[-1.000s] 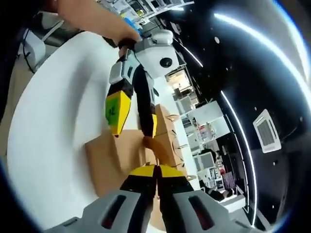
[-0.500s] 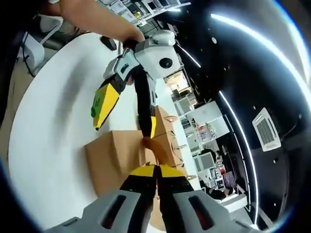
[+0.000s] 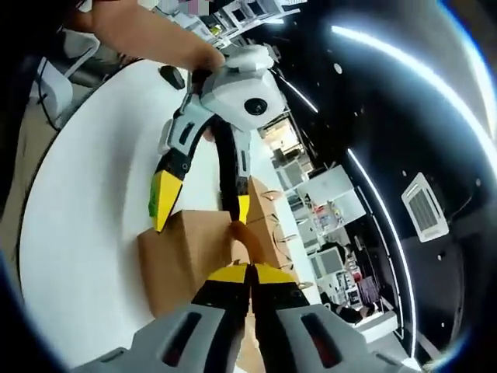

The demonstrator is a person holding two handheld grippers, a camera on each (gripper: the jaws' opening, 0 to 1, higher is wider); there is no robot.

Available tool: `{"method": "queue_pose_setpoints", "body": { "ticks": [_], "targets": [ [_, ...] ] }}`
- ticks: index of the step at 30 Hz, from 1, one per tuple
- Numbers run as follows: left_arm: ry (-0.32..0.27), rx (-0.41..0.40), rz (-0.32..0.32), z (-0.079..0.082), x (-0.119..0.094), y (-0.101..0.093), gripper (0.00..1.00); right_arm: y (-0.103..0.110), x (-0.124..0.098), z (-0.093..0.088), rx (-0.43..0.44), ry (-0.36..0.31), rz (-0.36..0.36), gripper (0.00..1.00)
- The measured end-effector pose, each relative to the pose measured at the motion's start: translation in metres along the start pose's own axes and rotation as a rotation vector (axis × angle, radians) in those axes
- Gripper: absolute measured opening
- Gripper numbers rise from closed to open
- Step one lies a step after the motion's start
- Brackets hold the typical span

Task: Pick up one paper box from the group, open the paper box, and remove the item inside

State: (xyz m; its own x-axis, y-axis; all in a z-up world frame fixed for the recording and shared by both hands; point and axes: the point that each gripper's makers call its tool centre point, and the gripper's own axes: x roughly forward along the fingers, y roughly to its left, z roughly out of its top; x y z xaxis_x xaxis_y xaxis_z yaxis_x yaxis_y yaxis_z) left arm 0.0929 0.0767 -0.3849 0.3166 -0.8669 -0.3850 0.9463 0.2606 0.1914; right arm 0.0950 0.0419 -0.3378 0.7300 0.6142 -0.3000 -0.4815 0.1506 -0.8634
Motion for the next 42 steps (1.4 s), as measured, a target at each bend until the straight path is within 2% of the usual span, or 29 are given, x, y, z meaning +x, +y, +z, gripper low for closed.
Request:
{"method": "queue_pose_setpoints", "body": {
  "ticks": [6, 10, 13, 15, 17, 21, 25, 28, 29, 32, 34, 35, 37, 39, 42],
  "targets": [
    [0.010, 0.049, 0.036, -0.002, 0.001, 0.000, 0.54, 0.004, 0.001, -0.001, -0.006, 0.009, 0.014, 0.03],
    [0.032, 0.155, 0.006, -0.005, 0.001, -0.010, 0.66, 0.005, 0.001, -0.002, -0.016, 0.009, 0.014, 0.03],
    [0.034, 0.172, 0.010, -0.006, 0.000, -0.010, 0.69, 0.004, 0.001, -0.002, -0.012, 0.007, 0.007, 0.03],
    [0.029, 0.161, 0.019, -0.004, -0.001, -0.008, 0.67, 0.004, 0.001, -0.002, -0.013, 0.007, 0.004, 0.03],
    [0.015, 0.116, 0.039, 0.000, -0.004, -0.006, 0.62, 0.004, 0.001, -0.002, -0.020, 0.008, 0.001, 0.03],
    [-0.060, 0.020, 0.040, 0.011, -0.013, -0.002, 0.53, 0.004, -0.001, -0.003, -0.019, 0.008, -0.008, 0.03],
    [-0.199, -0.072, 0.047, 0.036, -0.026, 0.002, 0.51, 0.004, -0.001, -0.003, -0.016, 0.005, -0.014, 0.03],
    [-0.329, -0.168, 0.066, 0.059, -0.038, 0.011, 0.44, 0.003, -0.001, -0.003, -0.018, 0.001, -0.020, 0.03],
    [-0.347, -0.193, 0.087, 0.062, -0.041, 0.017, 0.41, 0.003, -0.001, -0.002, -0.020, 0.000, -0.022, 0.03],
    [-0.343, -0.197, 0.179, 0.066, -0.042, 0.036, 0.31, 0.004, -0.001, -0.001, -0.031, -0.004, -0.027, 0.03],
    [-0.348, -0.251, 0.197, 0.068, -0.041, 0.041, 0.26, 0.004, -0.001, -0.002, -0.038, -0.006, -0.031, 0.03],
    [-0.337, -0.293, 0.194, 0.068, -0.039, 0.043, 0.24, 0.004, -0.001, -0.002, -0.037, -0.007, -0.032, 0.03],
    [-0.274, -0.342, 0.193, 0.062, -0.033, 0.045, 0.16, 0.004, -0.001, -0.002, -0.033, -0.011, -0.037, 0.03],
    [-0.215, -0.329, 0.182, 0.058, -0.026, 0.044, 0.13, 0.004, -0.002, -0.003, -0.031, -0.013, -0.040, 0.03],
    [-0.177, -0.348, 0.112, 0.059, -0.016, 0.035, 0.12, 0.003, -0.002, -0.004, -0.030, -0.015, -0.042, 0.03]
  ]
}}
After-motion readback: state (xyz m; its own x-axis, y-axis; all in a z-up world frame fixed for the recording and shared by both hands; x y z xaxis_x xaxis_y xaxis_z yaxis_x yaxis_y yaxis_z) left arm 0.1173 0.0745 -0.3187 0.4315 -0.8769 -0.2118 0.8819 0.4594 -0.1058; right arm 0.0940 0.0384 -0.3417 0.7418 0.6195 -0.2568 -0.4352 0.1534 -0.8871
